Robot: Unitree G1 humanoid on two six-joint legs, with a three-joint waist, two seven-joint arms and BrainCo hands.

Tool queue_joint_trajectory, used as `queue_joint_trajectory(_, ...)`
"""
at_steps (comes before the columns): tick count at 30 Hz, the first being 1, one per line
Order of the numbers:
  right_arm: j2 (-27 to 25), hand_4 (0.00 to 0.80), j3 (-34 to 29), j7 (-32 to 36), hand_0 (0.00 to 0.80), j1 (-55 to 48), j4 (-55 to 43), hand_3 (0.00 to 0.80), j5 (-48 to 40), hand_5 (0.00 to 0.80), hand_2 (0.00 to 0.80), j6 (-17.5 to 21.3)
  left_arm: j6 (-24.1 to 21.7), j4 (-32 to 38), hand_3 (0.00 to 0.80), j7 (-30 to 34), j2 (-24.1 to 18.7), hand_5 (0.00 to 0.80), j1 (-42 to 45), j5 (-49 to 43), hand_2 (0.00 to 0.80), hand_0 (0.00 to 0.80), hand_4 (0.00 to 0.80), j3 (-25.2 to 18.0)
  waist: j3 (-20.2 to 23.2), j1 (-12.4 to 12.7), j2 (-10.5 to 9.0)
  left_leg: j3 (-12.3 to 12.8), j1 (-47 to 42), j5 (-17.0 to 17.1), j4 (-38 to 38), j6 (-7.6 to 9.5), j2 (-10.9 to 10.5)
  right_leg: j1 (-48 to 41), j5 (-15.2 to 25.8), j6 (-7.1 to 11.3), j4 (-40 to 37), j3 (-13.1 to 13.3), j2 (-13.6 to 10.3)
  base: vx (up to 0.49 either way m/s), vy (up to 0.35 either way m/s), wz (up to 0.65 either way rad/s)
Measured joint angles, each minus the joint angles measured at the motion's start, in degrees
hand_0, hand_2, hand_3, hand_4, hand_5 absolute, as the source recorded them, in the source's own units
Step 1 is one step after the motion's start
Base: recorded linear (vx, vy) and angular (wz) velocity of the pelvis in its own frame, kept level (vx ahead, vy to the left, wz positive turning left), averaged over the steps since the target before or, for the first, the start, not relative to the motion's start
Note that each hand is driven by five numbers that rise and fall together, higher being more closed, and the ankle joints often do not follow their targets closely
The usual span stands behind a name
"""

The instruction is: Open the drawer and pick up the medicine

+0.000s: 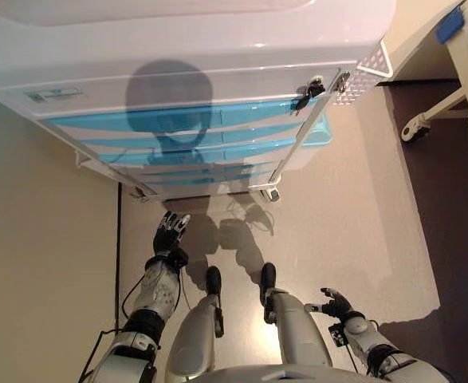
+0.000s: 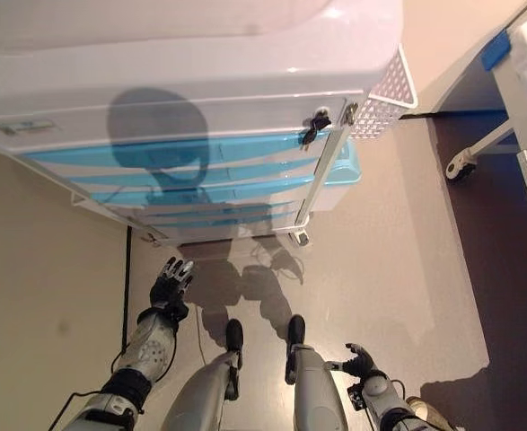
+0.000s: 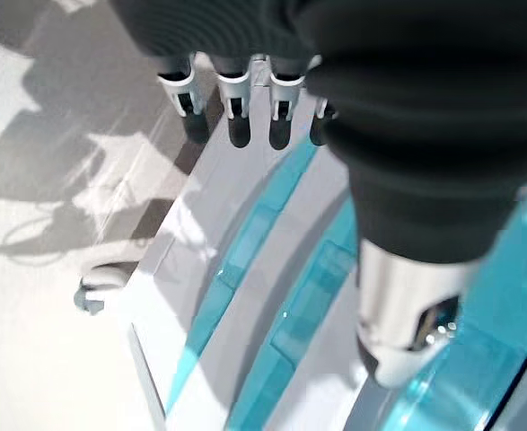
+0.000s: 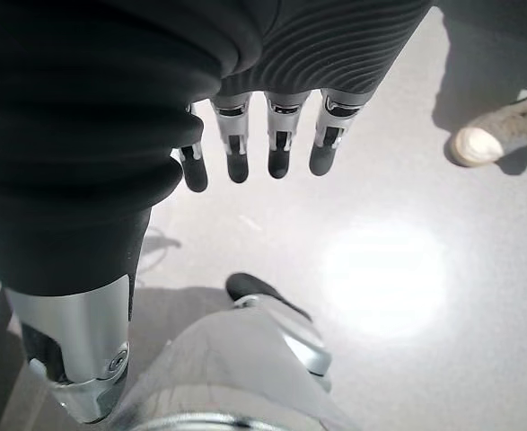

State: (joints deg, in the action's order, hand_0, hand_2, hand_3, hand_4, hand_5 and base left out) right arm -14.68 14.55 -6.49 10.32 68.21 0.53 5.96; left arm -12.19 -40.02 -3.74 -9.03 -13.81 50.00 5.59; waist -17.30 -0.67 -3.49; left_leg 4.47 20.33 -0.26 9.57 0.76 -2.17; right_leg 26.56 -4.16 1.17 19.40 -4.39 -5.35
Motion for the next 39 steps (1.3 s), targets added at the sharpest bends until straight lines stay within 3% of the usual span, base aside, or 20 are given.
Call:
queue_joint_trajectory(9,-1.56,0.0,0.06,-0.28,0.0,0.61,-1.83,0.0,-0.02,0.0,0.0,0.12,-1.08,5.59,0.0,1.13,2.53,0.0,-0.72,9.8,0.0,0.0,0.0,0.0,-0.34,-0.15,-0.34,-0.47,8.48,-4.17,11.75,-0.24,0.43,6.84,-2.87,-0.65,8.72,0.06,-0.4,-0.043,-0.009,0.05)
queue_joint_trajectory(13,-2.26,0.0,0.57,-0.33,0.0,0.7,-1.86,0.0,-0.08,0.0,0.0,0.35,-1.92,7.96,0.0,1.68,3.35,0.0,-2.77,14.65,0.0,0.0,0.0,-0.05,-0.34,-0.13,-0.68,-1.57,13.31,-7.86,19.46,-0.09,0.76,10.28,-5.76,-0.51,14.25,-0.08,-0.67,-0.012,-0.005,0.09)
queue_joint_trajectory(17,-2.29,0.0,0.7,-0.34,0.0,0.74,-2.58,0.0,-0.17,0.0,0.0,0.52,-2.77,8.72,0.0,1.71,4.05,0.0,-5.92,19.57,0.0,0.0,0.0,-0.1,-0.07,-0.89,-1.17,-1.64,16.3,-8.51,22.19,-0.07,0.97,12.89,-5.86,-0.53,15.98,-0.05,-0.55,0.0,0.0,0.0)
queue_joint_trajectory(25,-2.2,0.0,2.12,-0.23,0.0,1.14,-2.75,0.0,-0.1,0.0,0.0,0.62,-3.91,15.22,0.0,4.13,4.91,0.0,-10.21,27.42,0.0,0.0,0.0,1.87,0.48,-1.85,-2.23,-1.7,19.32,-9.18,24.41,0.26,0.99,15.46,-6.08,-0.36,17.38,-0.18,-0.72,0.0,0.0,0.0)
queue_joint_trajectory(32,-2.51,0.0,2.37,0.85,0.0,1.15,-2.82,0.0,0.01,0.0,0.0,0.92,-3.7,18.95,0.0,7.35,2.12,0.0,-11.53,27.86,0.0,0.0,0.0,6.54,0.6,-1.99,-2.4,-1.65,19.78,-9.25,24.81,0.2,0.95,15.72,-6.09,-0.31,17.37,-0.15,-0.78,0.0,0.0,0.0)
queue_joint_trajectory(39,-3.47,0.0,4.31,2.08,0.0,1.25,-2.92,0.0,0.07,0.0,0.0,1.56,-3.97,20.99,0.0,8.69,-0.09,0.0,-14.04,27.85,0.0,0.0,0.0,6.69,1.29,-2.89,-2.72,-1.67,20.54,-9.31,24.87,0.15,1.05,16.46,-6.06,-0.3,17.33,-0.16,-0.78,0.0,0.0,0.0)
